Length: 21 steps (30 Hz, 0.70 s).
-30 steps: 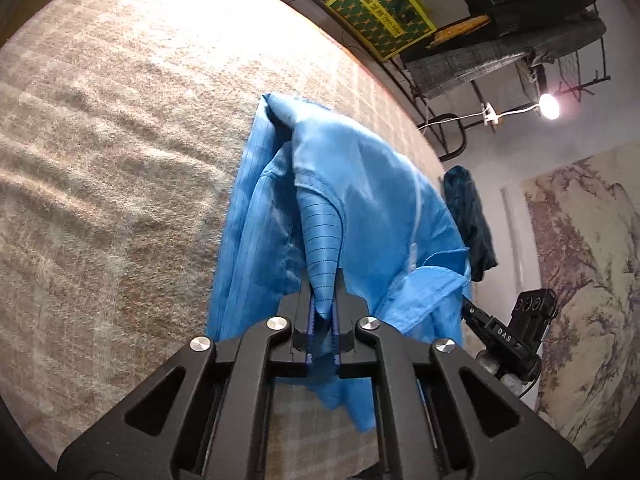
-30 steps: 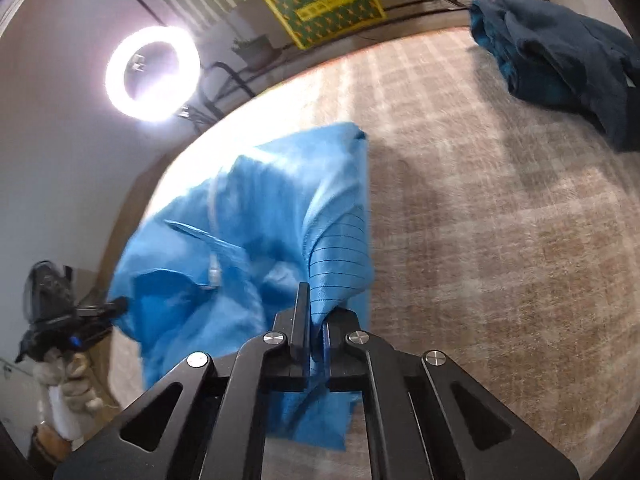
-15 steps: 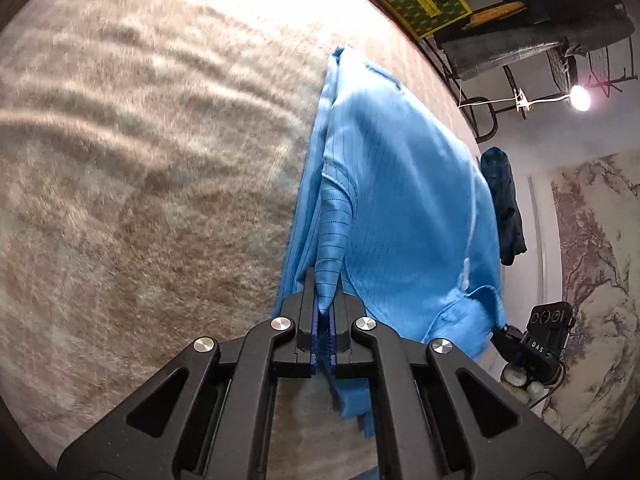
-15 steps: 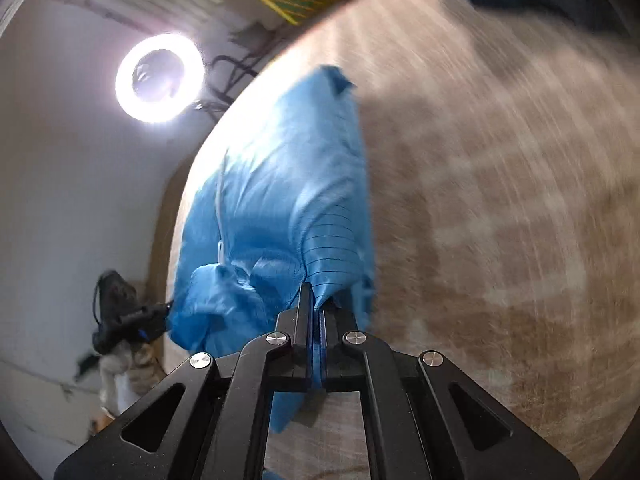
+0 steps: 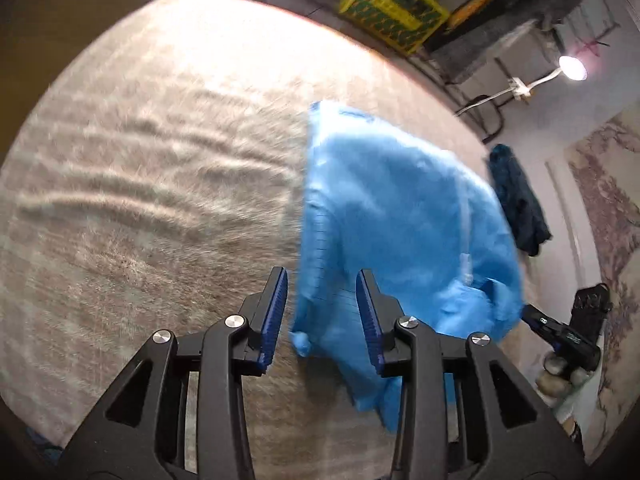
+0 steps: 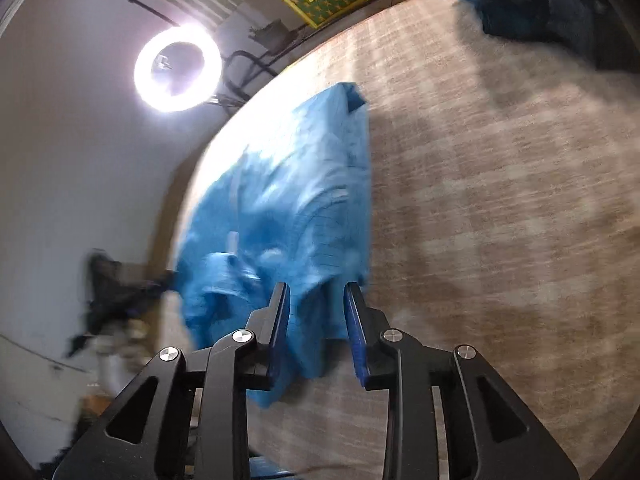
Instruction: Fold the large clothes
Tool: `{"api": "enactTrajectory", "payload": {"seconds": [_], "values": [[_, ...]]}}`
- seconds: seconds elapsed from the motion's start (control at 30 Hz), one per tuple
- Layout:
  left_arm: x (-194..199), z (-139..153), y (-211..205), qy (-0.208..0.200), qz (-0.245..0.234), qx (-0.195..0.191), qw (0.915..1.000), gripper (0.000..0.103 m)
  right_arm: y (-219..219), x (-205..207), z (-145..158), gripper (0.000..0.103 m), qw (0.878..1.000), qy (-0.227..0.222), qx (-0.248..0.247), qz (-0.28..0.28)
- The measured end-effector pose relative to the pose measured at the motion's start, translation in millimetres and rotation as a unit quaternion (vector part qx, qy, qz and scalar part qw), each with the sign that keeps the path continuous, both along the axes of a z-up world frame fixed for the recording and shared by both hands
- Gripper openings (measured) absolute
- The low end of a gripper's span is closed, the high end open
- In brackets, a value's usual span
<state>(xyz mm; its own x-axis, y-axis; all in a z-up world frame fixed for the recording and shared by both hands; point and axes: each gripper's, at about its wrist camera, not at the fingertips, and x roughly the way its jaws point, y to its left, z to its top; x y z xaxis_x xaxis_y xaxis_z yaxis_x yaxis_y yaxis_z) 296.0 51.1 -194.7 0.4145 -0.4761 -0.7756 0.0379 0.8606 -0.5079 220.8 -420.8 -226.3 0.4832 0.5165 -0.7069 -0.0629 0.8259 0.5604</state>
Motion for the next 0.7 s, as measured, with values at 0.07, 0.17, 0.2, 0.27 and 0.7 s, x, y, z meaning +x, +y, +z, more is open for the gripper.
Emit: {"api": "enactTrajectory", "payload": {"seconds": [0.07, 0.17, 0.2, 0.27, 0.7], "values": [[-14, 15, -11, -0.02, -0.028, -0.008, 0.9994, 0.035, 8, -7, 15, 0.027, 0.999, -0.037, -0.032, 0.017], [-35, 28, -46, -0.052, -0.1, 0.01, 0.9936, 0.035, 29, -14, 33, 0.027, 0.992, -0.085, -0.059, 0.074], [-40, 26, -59, -0.052, -0.125, 0.019, 0.9906, 0.037, 39, -17, 35, 0.027, 0.989, -0.091, -0.059, 0.098], [-44, 19, -78, -0.044, -0.162, 0.038, 0.985, 0.037, 57, -20, 34, 0.027, 0.984, -0.09, -0.058, 0.139], [-77, 19, -119, -0.078, -0.224, 0.088, 0.9675, 0.037, 151, 6, 9, 0.015, 0.959, -0.071, -0.118, 0.246]]}}
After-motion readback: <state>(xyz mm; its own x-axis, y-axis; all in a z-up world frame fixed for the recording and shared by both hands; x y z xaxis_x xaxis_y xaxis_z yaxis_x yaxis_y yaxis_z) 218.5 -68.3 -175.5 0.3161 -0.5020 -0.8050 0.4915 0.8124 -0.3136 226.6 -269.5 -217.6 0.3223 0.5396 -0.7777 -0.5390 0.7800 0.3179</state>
